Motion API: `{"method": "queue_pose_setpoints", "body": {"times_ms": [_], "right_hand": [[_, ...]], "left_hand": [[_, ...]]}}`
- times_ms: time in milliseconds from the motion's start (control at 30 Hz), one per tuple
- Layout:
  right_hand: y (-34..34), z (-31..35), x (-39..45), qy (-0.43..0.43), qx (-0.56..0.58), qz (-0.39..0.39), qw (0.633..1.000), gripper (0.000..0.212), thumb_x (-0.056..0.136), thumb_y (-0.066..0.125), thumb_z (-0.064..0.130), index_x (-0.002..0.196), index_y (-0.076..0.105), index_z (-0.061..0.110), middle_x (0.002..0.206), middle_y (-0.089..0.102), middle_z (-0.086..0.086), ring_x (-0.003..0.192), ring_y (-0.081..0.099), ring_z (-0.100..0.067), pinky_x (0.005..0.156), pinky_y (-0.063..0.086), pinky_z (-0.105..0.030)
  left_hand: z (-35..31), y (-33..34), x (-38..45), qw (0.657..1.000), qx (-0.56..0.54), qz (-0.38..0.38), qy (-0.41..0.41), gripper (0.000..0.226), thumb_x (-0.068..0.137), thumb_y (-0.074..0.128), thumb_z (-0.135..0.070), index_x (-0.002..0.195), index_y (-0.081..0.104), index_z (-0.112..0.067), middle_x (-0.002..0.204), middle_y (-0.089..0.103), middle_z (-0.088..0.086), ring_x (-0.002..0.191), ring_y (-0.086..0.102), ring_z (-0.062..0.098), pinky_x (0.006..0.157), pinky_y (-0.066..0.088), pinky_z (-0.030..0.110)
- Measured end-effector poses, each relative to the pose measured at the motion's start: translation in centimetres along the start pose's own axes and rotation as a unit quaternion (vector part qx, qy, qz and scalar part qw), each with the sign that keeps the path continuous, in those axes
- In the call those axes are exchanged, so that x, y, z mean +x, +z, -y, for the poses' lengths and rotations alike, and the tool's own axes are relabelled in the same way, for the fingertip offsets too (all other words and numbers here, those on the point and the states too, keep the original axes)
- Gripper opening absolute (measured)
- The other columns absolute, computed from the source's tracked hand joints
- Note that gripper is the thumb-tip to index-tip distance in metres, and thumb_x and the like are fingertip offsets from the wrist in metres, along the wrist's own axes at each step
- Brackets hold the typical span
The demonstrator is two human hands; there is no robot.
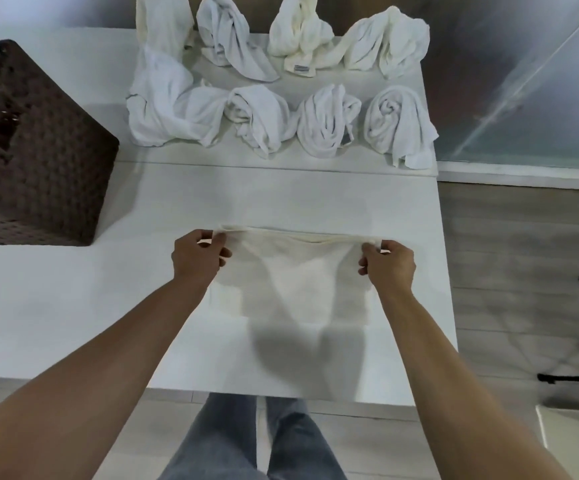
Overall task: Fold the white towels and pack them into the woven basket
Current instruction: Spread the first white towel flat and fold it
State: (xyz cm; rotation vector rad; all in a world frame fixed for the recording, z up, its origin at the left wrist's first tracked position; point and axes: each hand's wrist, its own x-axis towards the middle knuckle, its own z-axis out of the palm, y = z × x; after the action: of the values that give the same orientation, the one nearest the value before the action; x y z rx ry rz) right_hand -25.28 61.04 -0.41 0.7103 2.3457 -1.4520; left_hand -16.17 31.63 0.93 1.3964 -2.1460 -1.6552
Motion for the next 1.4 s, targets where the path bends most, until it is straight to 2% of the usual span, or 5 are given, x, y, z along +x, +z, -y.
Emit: {"method": "queue_pose_setpoints", "body": {"times_ms": [300,567,800,1100,1400], "right_hand": [[2.3,-3.3,0.9,-0.106,-0.113,0.015,0.988,0.043,0.091,0.063,0.022,0.130,0.046,0.026,0.090,0.064,0.002,0.082,0.063,-0.018,0.073,0.051,-0.035],[2.2,-6.3,2.0,-0.362,-0.431,0.141,0.815,0.052,0.090,0.067,0.036,0.141,0.055,0.029,0.150,0.050,0.003,0.139,0.045,-0.022,0.113,0.027,-0.040],[3.1,-8.3,-2.2,-0.387,-0.466,0.063,0.793,0.042,0.090,0.057,0.047,0.125,0.065,0.026,0.116,0.066,-0.002,0.096,0.063,-0.031,0.089,0.041,-0.045],[4.8,-12.8,-9.8,-0.458,-0.461,0.192,0.735,0.059,0.082,0.066,0.052,0.136,0.054,0.032,0.124,0.058,0.000,0.120,0.053,-0.028,0.117,0.029,-0.050],[4.4,-14.3,-9.2,-0.466,-0.420,0.190,0.755,0.066,0.076,0.078,0.029,0.138,0.055,0.022,0.134,0.057,-0.002,0.124,0.052,-0.026,0.107,0.043,-0.042]], "left_hand": [[4.9,1.9,-2.0,0.964,0.239,0.026,0.115,0.024,0.093,0.063,-0.019,0.116,0.058,-0.023,0.089,0.064,-0.011,0.085,0.063,0.020,0.076,0.051,0.036],[12.3,2.7,-9.0,0.815,0.448,0.210,0.302,0.058,0.095,0.055,-0.026,0.150,0.038,-0.027,0.157,0.036,-0.004,0.137,0.041,0.024,0.107,0.043,0.038],[10.9,3.1,-4.9,0.792,0.521,0.114,0.298,0.053,0.096,0.056,-0.036,0.147,0.046,-0.026,0.159,0.038,0.006,0.144,0.034,0.041,0.108,0.038,0.053],[8.9,1.9,-1.7,0.759,0.594,0.132,0.233,0.069,0.101,0.044,-0.048,0.159,0.009,-0.034,0.168,-0.003,0.009,0.152,0.004,0.040,0.118,0.024,0.051],[15.3,-1.0,-8.1,0.750,0.509,0.207,0.368,0.076,0.089,0.064,-0.049,0.153,0.033,-0.023,0.166,0.017,0.008,0.151,0.023,0.036,0.113,0.040,0.051]]}}
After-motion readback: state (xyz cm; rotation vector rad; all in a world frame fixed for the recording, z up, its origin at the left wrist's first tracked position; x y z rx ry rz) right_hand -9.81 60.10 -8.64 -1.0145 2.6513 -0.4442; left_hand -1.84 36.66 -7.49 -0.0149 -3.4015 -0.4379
